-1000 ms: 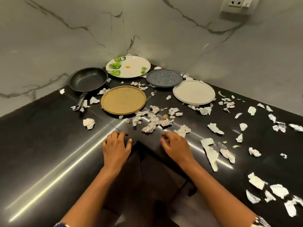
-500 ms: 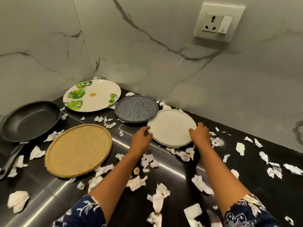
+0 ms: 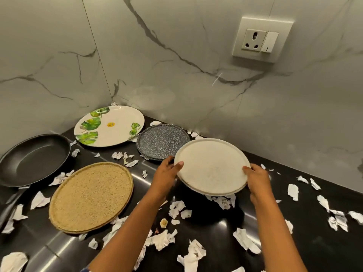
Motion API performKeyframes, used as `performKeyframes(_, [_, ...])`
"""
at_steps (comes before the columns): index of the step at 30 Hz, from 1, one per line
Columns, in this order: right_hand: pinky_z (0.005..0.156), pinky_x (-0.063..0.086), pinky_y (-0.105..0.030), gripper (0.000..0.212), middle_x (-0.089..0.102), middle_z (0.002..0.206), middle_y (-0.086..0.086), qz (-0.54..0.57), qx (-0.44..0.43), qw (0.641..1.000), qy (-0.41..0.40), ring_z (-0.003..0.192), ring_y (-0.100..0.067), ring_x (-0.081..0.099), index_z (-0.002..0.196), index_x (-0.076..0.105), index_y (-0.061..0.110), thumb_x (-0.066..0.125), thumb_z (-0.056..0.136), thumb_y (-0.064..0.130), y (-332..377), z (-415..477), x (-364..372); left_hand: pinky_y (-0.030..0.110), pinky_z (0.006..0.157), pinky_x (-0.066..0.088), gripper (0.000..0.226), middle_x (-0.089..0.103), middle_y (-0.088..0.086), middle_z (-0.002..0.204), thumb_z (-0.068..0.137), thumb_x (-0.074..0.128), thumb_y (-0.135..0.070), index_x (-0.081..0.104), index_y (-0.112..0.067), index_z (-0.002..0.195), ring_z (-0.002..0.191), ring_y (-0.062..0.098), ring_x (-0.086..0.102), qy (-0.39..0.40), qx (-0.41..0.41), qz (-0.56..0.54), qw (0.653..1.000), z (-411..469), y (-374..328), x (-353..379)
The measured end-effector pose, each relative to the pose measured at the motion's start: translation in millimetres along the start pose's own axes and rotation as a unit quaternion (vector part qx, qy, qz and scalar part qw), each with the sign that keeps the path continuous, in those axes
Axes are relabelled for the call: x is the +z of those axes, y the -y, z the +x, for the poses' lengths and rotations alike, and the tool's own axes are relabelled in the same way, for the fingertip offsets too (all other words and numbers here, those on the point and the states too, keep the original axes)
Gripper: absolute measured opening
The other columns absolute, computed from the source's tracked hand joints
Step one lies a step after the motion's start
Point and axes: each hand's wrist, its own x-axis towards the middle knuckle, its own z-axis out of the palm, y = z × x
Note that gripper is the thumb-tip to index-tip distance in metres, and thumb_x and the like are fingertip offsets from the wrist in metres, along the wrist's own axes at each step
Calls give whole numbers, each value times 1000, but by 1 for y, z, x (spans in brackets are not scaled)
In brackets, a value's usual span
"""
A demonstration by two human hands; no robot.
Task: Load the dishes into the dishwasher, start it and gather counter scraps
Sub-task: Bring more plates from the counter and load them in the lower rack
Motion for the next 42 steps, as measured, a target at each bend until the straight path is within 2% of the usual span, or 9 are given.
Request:
performKeyframes(4, [72,45,-32,18,64,96,-8,15,-11,996,89,84,-20,57,105,62,9,48,96,13,16,-17,27,39,75,54,35,63,11,106,94,46,-2,50,-6,128,95,28,60,-74,-37,-162,983,-15,-17,-23])
performKeyframes(8, [75,48,-34,23,67,96,-7,-1,-6,984,180,84,-20,61,94,63,16,46,98,30,36,-9,75,40,72,52,34,60,12,109,94,44,0,53,-10,125,98,30,58,-189,20,-179,965,-28,-34,-67])
performKeyframes(11, [80,48,-37,15,66,107,-11,-104,-45,979,168,96,-26,60,93,62,18,54,93,31,37,15,115,33,69,49,38,58,9,112,95,44,-2,51,-14,130,100,28,55,-282,57,-188,939,-34,-43,-102])
performKeyframes(17, [88,45,-36,42,56,125,-18,-267,-20,954,134,115,-35,54,121,54,3,60,87,27,22,40,174,34,86,45,33,56,5,113,96,45,-2,52,-13,126,103,21,53,-396,83,-206,891,-41,-39,-140])
performKeyframes(23, [73,57,-45,42,64,110,-18,-152,115,974,118,84,-35,66,113,59,-4,74,79,16,29,74,210,28,68,47,38,56,2,115,96,44,-3,50,-15,132,98,17,55,-453,78,-232,858,-35,-28,-152])
performKeyframes(27, [72,57,-47,32,56,82,-16,-17,181,974,133,70,-29,57,107,55,-9,70,79,-1,26,65,217,32,79,48,37,56,4,119,96,46,-3,51,-13,132,106,19,53,-463,75,-237,851,-41,-30,-154])
performKeyframes(30, [76,56,-49,13,56,89,-14,85,148,978,118,87,-31,58,98,54,1,58,86,0,27,40,208,26,68,47,30,60,-1,108,97,46,-5,56,-15,123,97,16,56,-460,90,-230,853,-58,-35,-154])
performKeyframes(38, [94,47,-52,33,59,115,-7,178,-52,982,30,108,-28,57,121,48,18,49,89,11,18,-94,111,20,70,50,22,60,-7,88,98,46,-10,57,-27,91,80,9,57,-423,213,-173,863,-164,-46,-160])
performKeyframes(42, [99,40,-38,42,54,121,-4,137,-131,981,-28,106,-19,50,135,39,13,45,93,13,4,-197,52,38,82,50,12,58,-10,87,98,49,-17,59,-24,96,80,8,55,-395,229,-134,879,-240,-32,-162])
